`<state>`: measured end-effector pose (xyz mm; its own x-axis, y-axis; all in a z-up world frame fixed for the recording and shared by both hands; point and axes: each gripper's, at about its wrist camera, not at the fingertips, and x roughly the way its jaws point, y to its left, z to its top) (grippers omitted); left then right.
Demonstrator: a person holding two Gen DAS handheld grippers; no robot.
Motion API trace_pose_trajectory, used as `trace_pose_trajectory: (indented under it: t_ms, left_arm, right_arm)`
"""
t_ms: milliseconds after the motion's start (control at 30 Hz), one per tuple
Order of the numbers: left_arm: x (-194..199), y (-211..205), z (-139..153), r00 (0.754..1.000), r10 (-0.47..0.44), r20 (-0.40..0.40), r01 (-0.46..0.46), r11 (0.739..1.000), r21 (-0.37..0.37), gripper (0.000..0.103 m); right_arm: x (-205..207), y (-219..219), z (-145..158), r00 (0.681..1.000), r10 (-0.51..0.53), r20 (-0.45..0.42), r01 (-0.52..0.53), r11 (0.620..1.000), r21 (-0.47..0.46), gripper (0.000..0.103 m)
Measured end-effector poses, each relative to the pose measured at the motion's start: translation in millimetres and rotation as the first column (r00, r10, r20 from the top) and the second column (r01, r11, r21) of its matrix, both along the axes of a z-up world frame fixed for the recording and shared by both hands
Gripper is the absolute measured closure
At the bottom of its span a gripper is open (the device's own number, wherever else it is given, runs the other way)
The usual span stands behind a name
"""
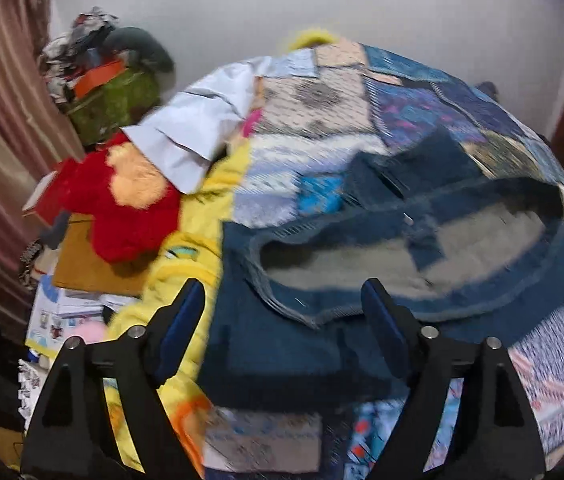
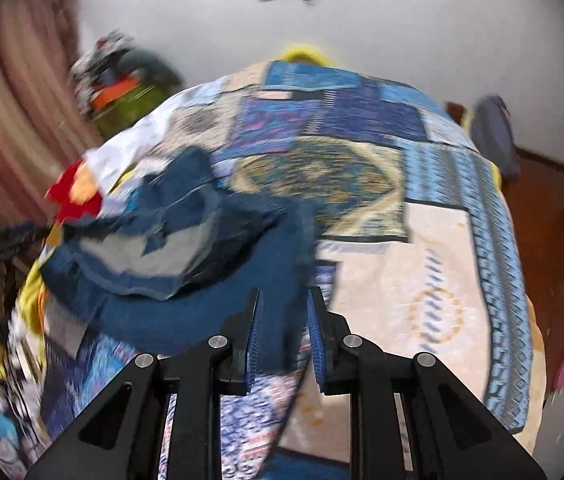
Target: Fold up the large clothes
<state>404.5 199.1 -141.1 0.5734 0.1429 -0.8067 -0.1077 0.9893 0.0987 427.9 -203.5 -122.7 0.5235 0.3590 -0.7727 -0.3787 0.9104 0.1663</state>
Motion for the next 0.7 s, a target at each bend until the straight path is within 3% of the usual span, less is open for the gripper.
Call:
trace_pose_trajectory:
  t_ms: [200,300,367,467,600,700]
  left_arm:
    - [4.4,-35.0,-58.6,0.987,-0.08,-0.137,0.077,0.997,-0.027,0.021]
    - [21.3,-48.1,-81.9,0.975,-0.107,-0.193,0.115,0.993,0.026,0.021]
    - [42.3,-53.5,-91.3,0.973,-0.101,-0.205,0.126,0.986,0.108,0.021]
    - [71.9,-46.2,-95.5,0.975,-0.076,-0.207,0.101,0.988,0.116,0.021]
    - [116.8,-17.3,-100.3,0.978,0.03,-0.207,-0.007,0.994,0.111,0.021]
    - [138.3,11.9,-98.9,0.974,0.121,-0.194,-0.115,0.992,0.041,0.024]
  right_arm:
    - [-9.3,59.6,-27.4,0.988,0.151,-0.023,-0.152,0.986,-0.063,0.085]
    - [-0.1,84.2,-48.7,0.978,0.204,-0.049,-0.208,0.972,-0.108,0.085]
    - [12.8,99.5,-63.9,0.97,0.23,-0.075,-0.239,0.959,-0.152,0.085]
    - [37.0,113.5,-73.1,0.965,0.252,-0.07,-0.261,0.948,-0.18,0.085]
    - [91.7,113.0,-76.8,0.98,0.174,-0.101,-0.188,0.97,-0.154,0.085]
    - [134.2,94.9,-77.5,0.993,0.045,-0.108,-0.052,0.997,-0.064,0.085]
